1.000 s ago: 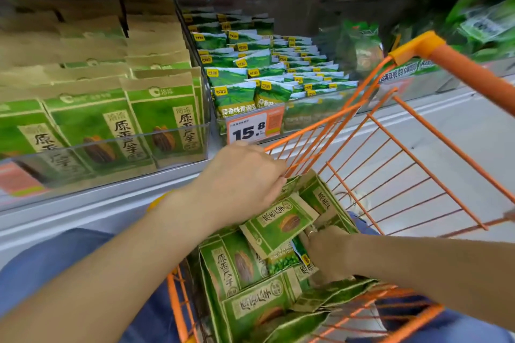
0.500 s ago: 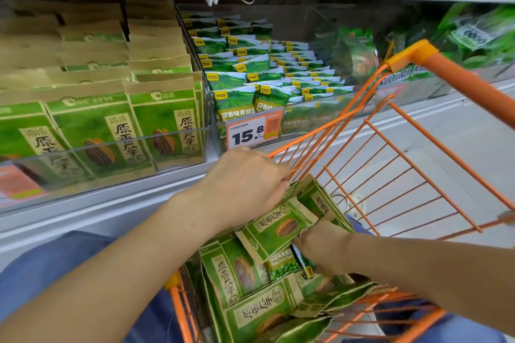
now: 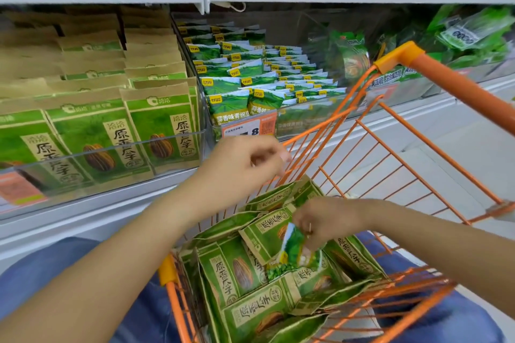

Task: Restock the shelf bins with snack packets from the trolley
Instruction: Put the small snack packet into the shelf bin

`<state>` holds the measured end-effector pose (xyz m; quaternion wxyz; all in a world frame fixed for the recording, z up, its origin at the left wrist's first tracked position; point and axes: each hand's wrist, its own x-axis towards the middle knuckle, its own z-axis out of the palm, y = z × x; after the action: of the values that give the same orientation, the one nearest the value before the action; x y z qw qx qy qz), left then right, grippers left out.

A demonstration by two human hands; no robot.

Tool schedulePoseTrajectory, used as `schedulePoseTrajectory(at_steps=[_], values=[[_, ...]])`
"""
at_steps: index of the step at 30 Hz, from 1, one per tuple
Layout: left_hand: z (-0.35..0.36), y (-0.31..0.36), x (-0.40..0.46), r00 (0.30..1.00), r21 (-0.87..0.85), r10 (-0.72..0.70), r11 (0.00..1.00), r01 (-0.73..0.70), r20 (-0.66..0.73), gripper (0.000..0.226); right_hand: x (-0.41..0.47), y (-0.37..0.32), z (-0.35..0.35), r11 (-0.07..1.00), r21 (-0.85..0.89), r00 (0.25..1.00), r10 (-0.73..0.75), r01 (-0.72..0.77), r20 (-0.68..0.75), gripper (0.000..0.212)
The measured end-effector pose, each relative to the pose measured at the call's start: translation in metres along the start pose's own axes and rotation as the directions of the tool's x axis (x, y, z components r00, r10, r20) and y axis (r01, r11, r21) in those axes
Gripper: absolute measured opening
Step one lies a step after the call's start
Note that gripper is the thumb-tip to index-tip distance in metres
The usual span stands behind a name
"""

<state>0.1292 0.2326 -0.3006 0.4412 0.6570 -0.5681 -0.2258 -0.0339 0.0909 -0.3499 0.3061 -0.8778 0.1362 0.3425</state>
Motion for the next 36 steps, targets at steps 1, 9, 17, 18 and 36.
schedulePoseTrajectory(at_steps=[1,9,17,18,36], values=[[-0.004,0.003,0.002,0.997,-0.166,-0.064,0.985,0.055,-0.05,0.017,-0.007,-0.003,-0.008,0.979,0.2,0.995,-0.031,0.049,-0.091,0.035],[-0.007,0.011,0.015,0.975,-0.418,-0.222,0.883,0.212,0.025,0.015,-0.037,-0.024,-0.047,0.688,0.569,0.83,-0.089,0.451,-0.551,0.03],[0.001,0.012,0.032,0.963,-0.46,-0.22,0.879,0.128,-0.153,0.017,-0.032,-0.021,-0.069,0.649,0.482,0.628,0.009,0.588,-0.778,0.068],[0.001,0.012,0.035,0.957,-0.501,-0.234,0.857,0.121,-0.169,0.017,-0.032,-0.023,-0.072,0.646,0.474,0.609,0.018,0.598,-0.793,0.068],[-0.015,0.009,0.061,0.854,-0.747,-0.41,0.664,0.037,-0.322,0.053,-0.026,-0.053,-0.111,0.801,0.296,0.444,0.042,0.521,-0.895,0.01]])
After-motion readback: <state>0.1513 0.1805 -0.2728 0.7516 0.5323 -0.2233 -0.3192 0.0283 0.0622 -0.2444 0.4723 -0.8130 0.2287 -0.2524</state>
